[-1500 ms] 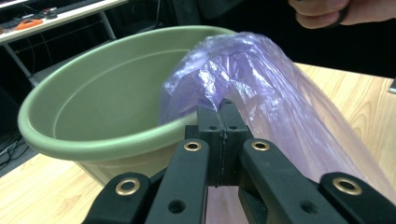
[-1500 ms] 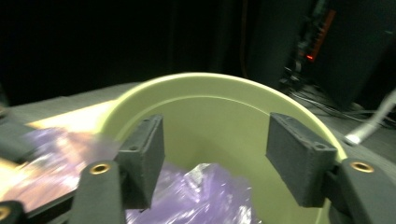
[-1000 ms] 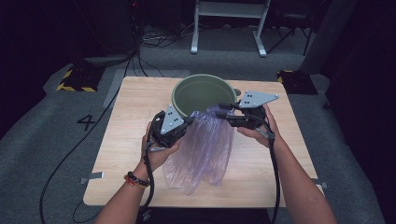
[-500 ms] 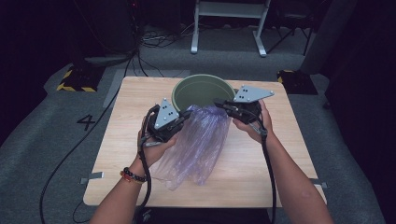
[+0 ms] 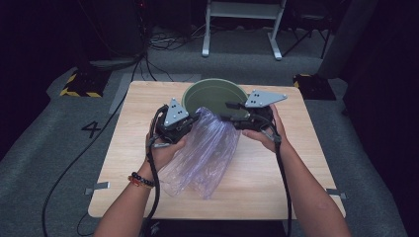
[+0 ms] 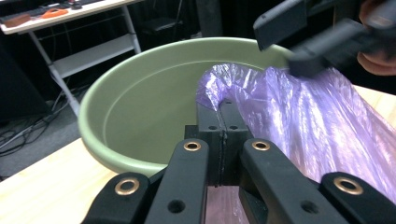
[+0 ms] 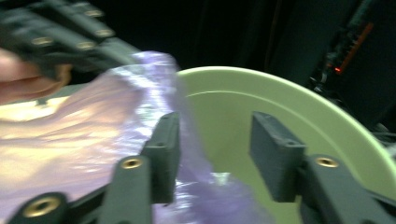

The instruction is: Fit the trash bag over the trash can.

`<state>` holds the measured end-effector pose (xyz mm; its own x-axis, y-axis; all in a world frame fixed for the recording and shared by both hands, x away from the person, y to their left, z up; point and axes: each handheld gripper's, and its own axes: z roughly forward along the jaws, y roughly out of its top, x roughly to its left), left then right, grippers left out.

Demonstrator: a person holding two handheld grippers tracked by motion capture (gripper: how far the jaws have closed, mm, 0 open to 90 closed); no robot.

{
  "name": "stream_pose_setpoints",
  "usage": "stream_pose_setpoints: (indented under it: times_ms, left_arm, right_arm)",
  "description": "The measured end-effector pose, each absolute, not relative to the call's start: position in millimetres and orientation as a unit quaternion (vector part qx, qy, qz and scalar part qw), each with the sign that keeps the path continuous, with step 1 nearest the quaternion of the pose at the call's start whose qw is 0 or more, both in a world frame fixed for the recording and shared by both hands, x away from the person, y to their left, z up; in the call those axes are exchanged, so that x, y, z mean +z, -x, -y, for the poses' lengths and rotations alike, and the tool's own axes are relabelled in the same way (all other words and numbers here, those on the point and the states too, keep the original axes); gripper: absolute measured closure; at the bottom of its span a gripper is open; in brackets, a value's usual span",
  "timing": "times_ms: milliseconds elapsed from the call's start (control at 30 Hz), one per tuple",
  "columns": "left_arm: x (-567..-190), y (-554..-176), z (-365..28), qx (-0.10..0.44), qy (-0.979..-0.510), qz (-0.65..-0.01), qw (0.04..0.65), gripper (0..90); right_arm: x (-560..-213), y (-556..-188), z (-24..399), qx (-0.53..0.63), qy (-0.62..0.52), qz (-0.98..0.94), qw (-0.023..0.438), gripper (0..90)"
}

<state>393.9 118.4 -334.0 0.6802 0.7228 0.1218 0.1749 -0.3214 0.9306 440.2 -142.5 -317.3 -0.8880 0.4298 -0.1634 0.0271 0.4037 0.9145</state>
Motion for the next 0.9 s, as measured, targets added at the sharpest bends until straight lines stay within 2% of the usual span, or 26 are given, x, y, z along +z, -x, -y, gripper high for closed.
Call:
stream_pose_setpoints:
  times_ms: [100, 300, 333, 433, 467, 533, 667, 800, 900]
  left_arm:
    - [-334, -393, -115, 0.274, -0.769, -0.290, 0.499, 89.8]
    - [-334, -393, -111, 0.275, -0.774, -0.288, 0.493, 89.8]
    - [-335, -393, -111, 0.275, -0.774, -0.288, 0.492, 89.8]
    - [-334, -392, -111, 0.273, -0.775, -0.286, 0.493, 89.8]
    - [-334, -392, -111, 0.274, -0.775, -0.285, 0.493, 89.8]
    - [-334, -392, -112, 0.275, -0.774, -0.286, 0.495, 89.8]
    - [-333, -390, -114, 0.272, -0.772, -0.284, 0.499, 89.8]
    - [-332, -389, -114, 0.274, -0.773, -0.279, 0.499, 87.5]
    - [-332, -389, -114, 0.273, -0.769, -0.280, 0.506, 74.4]
  right_arm:
    - [-321, -431, 137, 0.524, -0.110, -0.826, 0.175, 38.9]
    - [-327, -422, 131, 0.504, -0.068, -0.847, 0.154, 43.9]
    - [-328, -422, 131, 0.499, -0.070, -0.849, 0.160, 45.9]
    - [-331, -425, 131, 0.479, -0.081, -0.854, 0.184, 65.5]
    - [-331, -425, 131, 0.482, -0.080, -0.854, 0.178, 71.0]
    - [-330, -425, 132, 0.487, -0.081, -0.851, 0.183, 78.3]
    - [-326, -423, 136, 0.512, -0.087, -0.835, 0.183, 86.4]
    - [-319, -425, 142, 0.528, -0.100, -0.822, 0.190, 88.9]
    - [-314, -430, 145, 0.543, -0.121, -0.808, 0.192, 89.4]
